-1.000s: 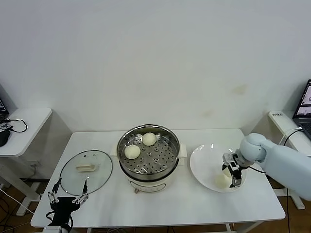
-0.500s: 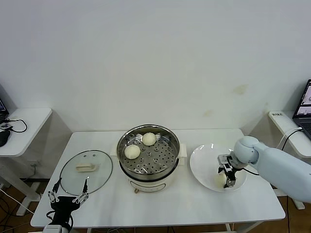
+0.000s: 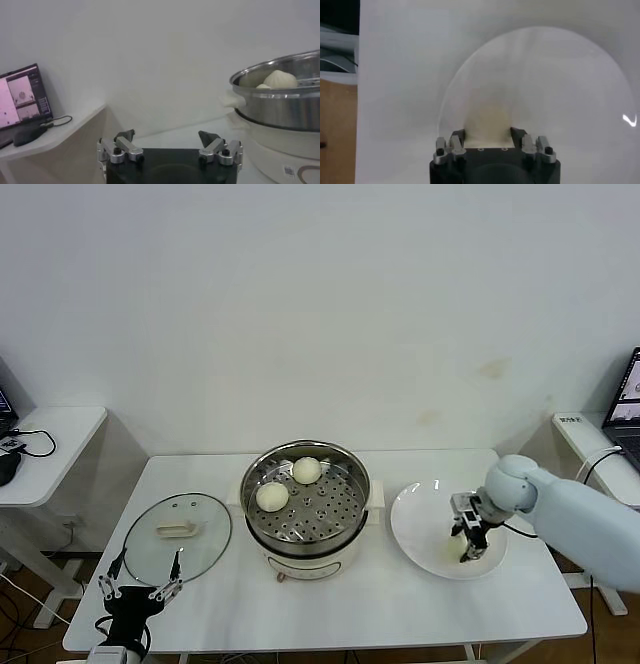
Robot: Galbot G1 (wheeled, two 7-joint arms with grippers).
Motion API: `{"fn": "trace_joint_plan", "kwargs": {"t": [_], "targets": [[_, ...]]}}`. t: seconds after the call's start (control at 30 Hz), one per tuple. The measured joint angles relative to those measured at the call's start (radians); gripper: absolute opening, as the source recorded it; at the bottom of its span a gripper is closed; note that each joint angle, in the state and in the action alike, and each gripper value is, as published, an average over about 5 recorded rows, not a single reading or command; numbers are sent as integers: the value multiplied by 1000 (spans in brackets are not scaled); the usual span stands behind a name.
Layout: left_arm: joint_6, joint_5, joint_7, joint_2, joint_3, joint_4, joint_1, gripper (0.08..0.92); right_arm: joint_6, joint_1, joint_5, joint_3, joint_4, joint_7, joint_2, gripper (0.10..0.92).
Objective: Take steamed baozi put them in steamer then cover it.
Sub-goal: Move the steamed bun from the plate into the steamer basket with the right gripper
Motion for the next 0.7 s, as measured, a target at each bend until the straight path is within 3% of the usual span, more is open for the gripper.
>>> {"fn": "trace_joint_plan", "kwargs": {"t": [0.33,0.7], "targets": [[0,-3,0,7,3,-1,-8,823,-19,195,81,-55,7,-7,16,594],[0,-9,0,8,-5,7,-9,823,-36,442,204,-168,-6,31,148,602]]}}
